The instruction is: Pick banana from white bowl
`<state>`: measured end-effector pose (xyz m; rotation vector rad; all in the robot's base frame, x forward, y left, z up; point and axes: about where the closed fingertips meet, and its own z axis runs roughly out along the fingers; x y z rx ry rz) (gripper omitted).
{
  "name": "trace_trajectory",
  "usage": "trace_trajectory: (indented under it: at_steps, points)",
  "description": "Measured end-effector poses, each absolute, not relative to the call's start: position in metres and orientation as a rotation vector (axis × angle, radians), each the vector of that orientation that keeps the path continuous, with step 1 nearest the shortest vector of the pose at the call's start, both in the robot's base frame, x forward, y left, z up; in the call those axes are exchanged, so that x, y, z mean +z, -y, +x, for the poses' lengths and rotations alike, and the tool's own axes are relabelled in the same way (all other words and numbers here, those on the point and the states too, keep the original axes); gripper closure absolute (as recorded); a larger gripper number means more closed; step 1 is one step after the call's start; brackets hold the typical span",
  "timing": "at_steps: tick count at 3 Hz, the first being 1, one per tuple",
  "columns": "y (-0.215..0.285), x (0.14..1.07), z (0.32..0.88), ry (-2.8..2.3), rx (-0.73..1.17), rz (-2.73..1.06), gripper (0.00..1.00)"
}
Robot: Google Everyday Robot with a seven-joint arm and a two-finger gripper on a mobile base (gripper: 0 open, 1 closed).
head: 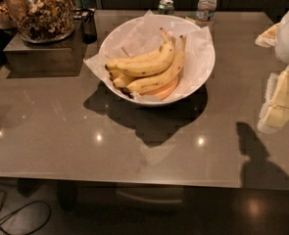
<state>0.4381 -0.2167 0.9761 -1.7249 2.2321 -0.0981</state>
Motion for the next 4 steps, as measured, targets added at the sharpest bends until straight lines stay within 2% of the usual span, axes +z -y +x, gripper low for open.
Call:
trace_trajectory:
  at_steps: [2,4]
  points:
    - [0.213,0.981,0.443,-2.202,-0.096,-1.732,0.0]
    - [0.158,0.996,0.492,-1.963,0.034,-1.959,0.0]
